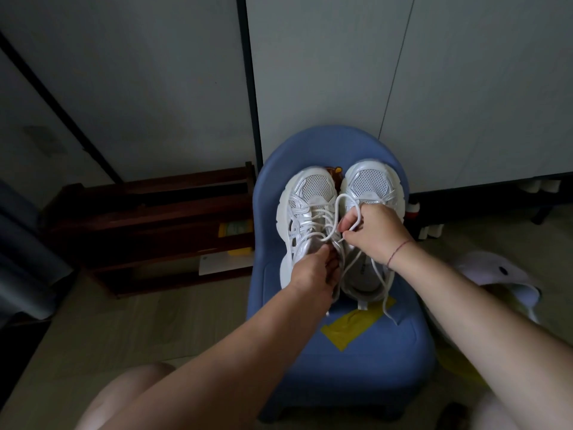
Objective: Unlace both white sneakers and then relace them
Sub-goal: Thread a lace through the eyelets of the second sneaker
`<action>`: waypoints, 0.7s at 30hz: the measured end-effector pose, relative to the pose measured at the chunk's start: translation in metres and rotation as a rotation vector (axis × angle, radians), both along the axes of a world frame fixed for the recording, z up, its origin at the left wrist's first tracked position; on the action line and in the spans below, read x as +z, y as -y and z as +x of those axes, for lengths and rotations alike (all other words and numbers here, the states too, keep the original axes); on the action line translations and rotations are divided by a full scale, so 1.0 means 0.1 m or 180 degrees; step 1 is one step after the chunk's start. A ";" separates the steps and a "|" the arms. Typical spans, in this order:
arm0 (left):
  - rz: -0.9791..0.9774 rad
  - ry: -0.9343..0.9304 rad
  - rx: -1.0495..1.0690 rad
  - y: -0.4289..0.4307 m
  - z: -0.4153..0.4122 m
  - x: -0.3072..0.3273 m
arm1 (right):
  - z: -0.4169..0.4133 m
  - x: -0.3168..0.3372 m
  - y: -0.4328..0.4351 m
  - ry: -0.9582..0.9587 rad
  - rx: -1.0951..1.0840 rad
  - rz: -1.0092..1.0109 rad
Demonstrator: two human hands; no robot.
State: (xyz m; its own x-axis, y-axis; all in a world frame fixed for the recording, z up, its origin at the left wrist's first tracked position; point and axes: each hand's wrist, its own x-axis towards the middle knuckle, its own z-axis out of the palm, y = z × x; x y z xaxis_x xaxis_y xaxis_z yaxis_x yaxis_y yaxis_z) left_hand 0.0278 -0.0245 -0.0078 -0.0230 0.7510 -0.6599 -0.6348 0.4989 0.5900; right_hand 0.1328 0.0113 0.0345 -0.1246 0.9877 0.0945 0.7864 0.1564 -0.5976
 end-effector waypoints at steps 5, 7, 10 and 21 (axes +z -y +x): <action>0.0000 -0.0037 0.0023 -0.01 0.00 -0.01 | -0.06 -0.07 -0.01 0.0122 0.0123 -0.0041; -0.0035 -0.0090 0.0021 -0.01 -0.01 -0.04 | -0.06 -0.10 -0.03 0.0008 0.0120 -0.0142; -0.0036 -0.0062 0.0043 -0.02 -0.01 -0.06 | 0.03 -0.09 -0.07 -0.0784 0.0006 -0.0575; 0.0131 -0.0151 0.0017 -0.02 -0.01 -0.07 | 0.07 -0.17 -0.08 -0.0668 0.0045 -0.0381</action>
State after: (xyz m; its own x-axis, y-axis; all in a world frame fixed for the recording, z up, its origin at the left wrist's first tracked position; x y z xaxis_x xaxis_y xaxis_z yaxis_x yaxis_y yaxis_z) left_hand 0.0271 -0.0226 -0.0151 -0.0575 0.7772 -0.6266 -0.6083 0.4704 0.6393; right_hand 0.1395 0.0190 0.0172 -0.1284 0.9917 0.0021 0.6414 0.0847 -0.7625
